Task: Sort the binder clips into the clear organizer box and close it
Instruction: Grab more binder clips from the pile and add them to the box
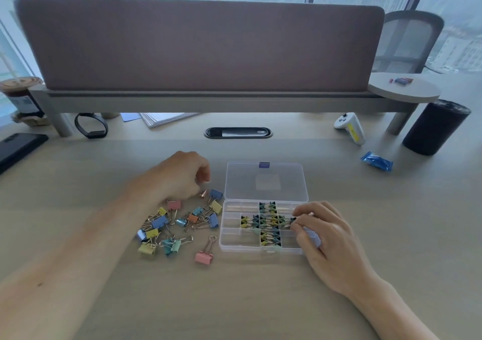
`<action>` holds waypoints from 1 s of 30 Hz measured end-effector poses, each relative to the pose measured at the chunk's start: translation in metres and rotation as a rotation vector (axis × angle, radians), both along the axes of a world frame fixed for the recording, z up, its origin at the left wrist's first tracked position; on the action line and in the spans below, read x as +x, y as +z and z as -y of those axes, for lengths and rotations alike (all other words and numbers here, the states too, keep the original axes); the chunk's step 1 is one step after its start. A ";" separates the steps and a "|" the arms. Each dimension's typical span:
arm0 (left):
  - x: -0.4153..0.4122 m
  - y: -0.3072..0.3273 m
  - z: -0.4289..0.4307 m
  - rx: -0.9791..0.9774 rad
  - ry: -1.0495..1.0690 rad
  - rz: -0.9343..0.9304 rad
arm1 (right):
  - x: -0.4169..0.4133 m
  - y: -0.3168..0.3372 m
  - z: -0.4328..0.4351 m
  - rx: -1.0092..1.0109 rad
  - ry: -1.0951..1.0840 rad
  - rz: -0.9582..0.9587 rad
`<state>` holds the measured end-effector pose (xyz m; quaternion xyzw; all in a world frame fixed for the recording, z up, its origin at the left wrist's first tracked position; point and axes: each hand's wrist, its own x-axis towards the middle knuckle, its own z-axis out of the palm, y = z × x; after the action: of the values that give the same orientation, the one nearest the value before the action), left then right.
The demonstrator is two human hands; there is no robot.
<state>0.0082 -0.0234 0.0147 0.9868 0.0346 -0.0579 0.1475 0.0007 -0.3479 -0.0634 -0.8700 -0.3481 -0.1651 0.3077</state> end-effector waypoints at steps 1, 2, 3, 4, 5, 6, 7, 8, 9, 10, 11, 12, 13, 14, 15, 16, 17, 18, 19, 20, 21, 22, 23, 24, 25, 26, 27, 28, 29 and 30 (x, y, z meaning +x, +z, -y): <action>-0.002 -0.001 -0.004 0.028 -0.004 -0.034 | 0.000 0.000 0.000 0.000 0.001 -0.002; -0.003 -0.001 -0.005 0.038 -0.011 -0.053 | 0.000 0.000 0.000 0.001 0.000 -0.003; -0.005 -0.001 -0.004 0.039 -0.017 -0.057 | 0.000 0.000 0.000 0.003 -0.001 -0.005; -0.005 -0.002 -0.002 0.043 -0.022 -0.052 | 0.000 0.000 0.000 0.004 -0.002 -0.007; -0.006 -0.003 -0.001 0.052 -0.033 -0.042 | 0.000 -0.001 0.001 0.006 -0.002 -0.008; -0.005 -0.003 0.001 0.061 -0.043 -0.035 | 0.000 -0.001 0.001 0.007 -0.001 -0.010; -0.005 -0.004 0.001 0.062 -0.053 -0.028 | 0.000 -0.001 0.001 0.006 -0.001 -0.011; -0.004 -0.004 0.001 0.056 -0.054 -0.027 | 0.000 -0.001 0.001 0.005 -0.001 -0.013; -0.004 -0.004 0.001 0.044 -0.048 -0.030 | 0.000 -0.001 0.001 0.004 0.000 -0.015; -0.003 -0.004 0.000 0.031 -0.040 -0.025 | 0.000 -0.002 0.002 0.005 0.001 -0.018; -0.003 -0.004 0.000 0.021 -0.035 -0.014 | 0.001 -0.002 0.002 0.007 0.002 -0.020; -0.002 -0.004 -0.001 0.018 -0.033 -0.001 | 0.001 -0.002 0.002 0.009 0.002 -0.022; -0.002 -0.004 -0.001 0.017 -0.033 0.018 | 0.001 -0.002 0.002 0.010 0.002 -0.023; -0.002 -0.003 -0.001 0.010 -0.028 0.049 | 0.001 -0.002 0.002 0.012 0.004 -0.023; -0.003 -0.001 0.002 -0.022 -0.022 0.098 | 0.001 -0.002 0.002 0.015 0.006 -0.024; -0.004 0.003 0.009 -0.089 -0.015 0.162 | 0.000 -0.002 0.002 0.016 0.007 -0.024; -0.007 0.007 0.019 -0.191 -0.016 0.230 | 0.001 -0.001 0.002 0.017 0.007 -0.025; -0.010 0.011 0.033 -0.314 -0.038 0.272 | 0.001 -0.001 0.001 0.015 0.005 -0.026; -0.014 0.014 0.050 -0.431 -0.083 0.271 | 0.001 -0.001 0.001 0.014 0.004 -0.027; -0.018 0.014 0.068 -0.513 -0.148 0.236 | 0.001 -0.002 0.001 0.015 0.003 -0.027; -0.021 0.011 0.086 -0.551 -0.217 0.191 | 0.001 -0.002 0.001 0.019 0.004 -0.026; -0.023 0.005 0.101 -0.560 -0.273 0.156 | 0.001 -0.002 0.001 0.026 0.009 -0.025; -0.024 -0.001 0.114 -0.550 -0.308 0.143 | 0.001 -0.003 0.002 0.039 0.015 -0.030; -0.023 -0.007 0.122 -0.537 -0.320 0.148 | 0.002 -0.003 0.003 0.055 0.020 -0.045; -0.022 -0.012 0.126 -0.530 -0.314 0.160 | 0.002 -0.003 0.003 0.070 0.020 -0.062; -0.022 -0.015 0.127 -0.532 -0.300 0.168 | 0.003 -0.003 0.003 0.084 0.015 -0.075; -0.022 -0.016 0.126 -0.537 -0.285 0.170 | 0.003 -0.003 0.003 0.095 0.009 -0.083; -0.022 -0.017 0.124 -0.540 -0.273 0.167 | 0.002 -0.003 0.003 0.106 0.004 -0.086; -0.022 -0.018 0.123 -0.540 -0.266 0.159 | 0.002 -0.002 0.003 0.114 -0.001 -0.088; -0.023 -0.019 0.122 -0.537 -0.265 0.152 | 0.002 -0.003 0.004 0.119 -0.003 -0.089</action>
<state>-0.0146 -0.1450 -0.0043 0.9099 -0.1221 -0.0098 0.3963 0.0023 -0.3515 -0.0661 -0.8572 -0.3224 -0.1469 0.3738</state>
